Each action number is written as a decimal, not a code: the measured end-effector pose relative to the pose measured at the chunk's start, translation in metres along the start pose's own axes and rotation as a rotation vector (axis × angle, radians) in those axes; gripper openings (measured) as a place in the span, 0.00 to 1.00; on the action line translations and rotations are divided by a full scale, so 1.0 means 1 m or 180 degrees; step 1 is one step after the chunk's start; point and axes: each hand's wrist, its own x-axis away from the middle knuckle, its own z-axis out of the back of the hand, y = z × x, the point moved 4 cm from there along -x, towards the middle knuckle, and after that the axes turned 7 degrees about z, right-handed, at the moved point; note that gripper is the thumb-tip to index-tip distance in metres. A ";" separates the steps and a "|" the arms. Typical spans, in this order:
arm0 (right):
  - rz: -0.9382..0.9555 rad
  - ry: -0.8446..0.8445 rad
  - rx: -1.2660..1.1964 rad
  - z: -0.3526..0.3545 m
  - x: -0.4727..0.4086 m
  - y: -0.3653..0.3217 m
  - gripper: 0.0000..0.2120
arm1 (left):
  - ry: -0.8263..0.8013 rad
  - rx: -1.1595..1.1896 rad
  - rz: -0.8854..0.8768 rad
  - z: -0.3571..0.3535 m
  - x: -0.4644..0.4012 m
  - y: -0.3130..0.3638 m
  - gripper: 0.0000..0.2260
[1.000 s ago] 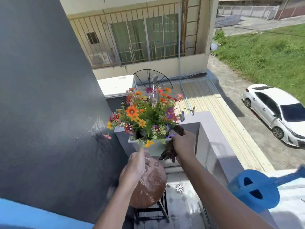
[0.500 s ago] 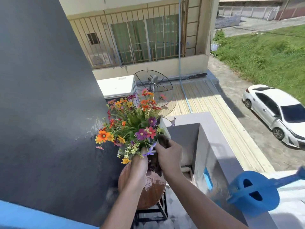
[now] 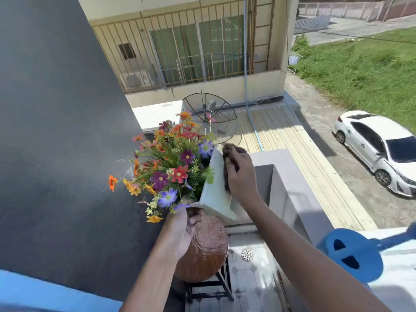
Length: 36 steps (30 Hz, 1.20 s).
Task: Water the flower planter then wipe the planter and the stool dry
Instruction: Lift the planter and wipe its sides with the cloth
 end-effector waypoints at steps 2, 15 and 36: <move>-0.0300 -0.0048 -0.0033 -0.003 0.014 0.019 0.15 | 0.0041 0.0033 -0.0088 0.001 -0.001 0.003 0.15; -0.0309 -0.0337 -0.0535 -0.029 0.065 -0.025 0.07 | 0.0398 -0.0623 -0.0488 0.009 -0.014 0.000 0.13; -0.1080 -0.1013 -0.0549 -0.126 0.089 0.075 0.10 | 0.0363 -0.0521 -0.0100 0.074 -0.124 0.026 0.14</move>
